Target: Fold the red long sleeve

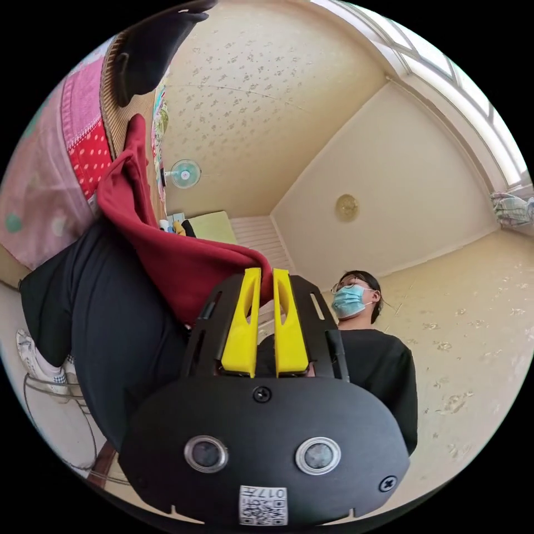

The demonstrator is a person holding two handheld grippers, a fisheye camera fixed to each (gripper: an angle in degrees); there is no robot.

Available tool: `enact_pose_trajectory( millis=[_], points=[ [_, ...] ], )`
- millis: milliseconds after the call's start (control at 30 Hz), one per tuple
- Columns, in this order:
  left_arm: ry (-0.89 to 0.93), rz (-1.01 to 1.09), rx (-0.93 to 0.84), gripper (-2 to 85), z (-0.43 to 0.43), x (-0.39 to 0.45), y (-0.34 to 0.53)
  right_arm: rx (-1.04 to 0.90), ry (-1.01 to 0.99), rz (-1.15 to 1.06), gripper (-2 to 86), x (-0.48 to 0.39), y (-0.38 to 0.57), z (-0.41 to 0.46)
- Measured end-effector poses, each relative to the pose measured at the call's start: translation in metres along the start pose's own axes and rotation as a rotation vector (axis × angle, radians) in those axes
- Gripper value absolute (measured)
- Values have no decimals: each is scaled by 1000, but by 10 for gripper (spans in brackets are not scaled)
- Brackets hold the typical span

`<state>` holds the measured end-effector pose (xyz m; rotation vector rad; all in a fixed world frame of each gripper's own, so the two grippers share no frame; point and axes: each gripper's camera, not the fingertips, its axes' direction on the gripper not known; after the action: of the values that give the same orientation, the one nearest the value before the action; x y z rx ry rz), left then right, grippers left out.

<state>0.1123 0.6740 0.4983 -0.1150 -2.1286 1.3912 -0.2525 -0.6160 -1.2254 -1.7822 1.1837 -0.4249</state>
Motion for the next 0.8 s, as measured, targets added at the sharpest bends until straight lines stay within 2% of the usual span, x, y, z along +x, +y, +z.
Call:
enact_pose_trajectory(
  millis=[67,167,333,433,633,800],
  points=[
    [14,16,20,46,7,-1,-3,-30,45,-24,64,-4,-1,12],
    [13,41,39,46,17,5,-11,-1,-43,-150,35,-20,1,12],
    [-20,141,6,48,47,47,-29,384,-179,-357,21,-62,21,-44],
    [-22,213,-5,48,69,79,-37,509,-237,-425,20,-82,21,-56],
    [-32,286,-48,47,110,125,-41,559,-256,-576,18,-131,17,-51],
    [54,472,-220,47,155,194,-24,508,-183,-833,18,-196,36,-32]
  ],
)
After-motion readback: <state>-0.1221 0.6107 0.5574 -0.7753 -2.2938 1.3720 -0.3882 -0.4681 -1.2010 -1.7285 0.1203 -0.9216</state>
